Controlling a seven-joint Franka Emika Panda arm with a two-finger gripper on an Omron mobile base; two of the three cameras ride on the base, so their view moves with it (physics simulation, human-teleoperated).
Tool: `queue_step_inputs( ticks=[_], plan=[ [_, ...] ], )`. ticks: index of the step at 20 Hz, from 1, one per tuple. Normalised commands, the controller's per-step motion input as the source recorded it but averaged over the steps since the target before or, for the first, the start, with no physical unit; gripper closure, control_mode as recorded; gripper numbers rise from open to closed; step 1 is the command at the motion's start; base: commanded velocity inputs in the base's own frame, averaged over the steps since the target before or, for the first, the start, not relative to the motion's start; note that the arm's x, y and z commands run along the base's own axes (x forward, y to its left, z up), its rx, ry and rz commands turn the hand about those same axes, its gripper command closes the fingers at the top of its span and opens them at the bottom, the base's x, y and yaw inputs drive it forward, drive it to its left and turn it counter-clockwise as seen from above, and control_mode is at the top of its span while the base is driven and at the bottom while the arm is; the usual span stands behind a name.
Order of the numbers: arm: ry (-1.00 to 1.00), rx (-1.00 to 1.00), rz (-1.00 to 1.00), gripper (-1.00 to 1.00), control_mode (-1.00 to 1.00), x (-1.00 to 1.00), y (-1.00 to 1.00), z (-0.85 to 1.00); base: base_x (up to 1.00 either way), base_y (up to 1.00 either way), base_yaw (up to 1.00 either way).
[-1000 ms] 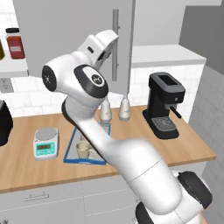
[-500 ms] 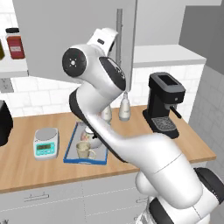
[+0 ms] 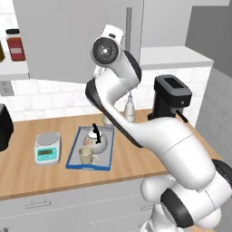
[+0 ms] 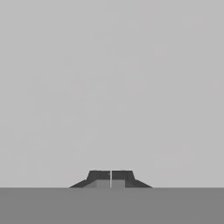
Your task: Pick the kettle from the counter and place it on the tray. Then pick the mug from the cabinet and place it on the tray. Then close the cabinet doors.
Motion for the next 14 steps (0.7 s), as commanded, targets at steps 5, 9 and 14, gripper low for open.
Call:
queue_step_inputs(
  ticks=[5,9,14],
  plan=[
    [0.0,0.0,0.17,1.0,-1.0,0.81,0.0,-0.19,0.0,0.0,0.0],
    [-0.04,0.0,0.08,1.0,-1.0,0.67,0.0,-0.15,0.0,0.0,0.0],
    [0.0,0.0,0.01,1.0,-1.0,0.87,0.0,-0.31,0.0,0.0,0.0]
  ],
)
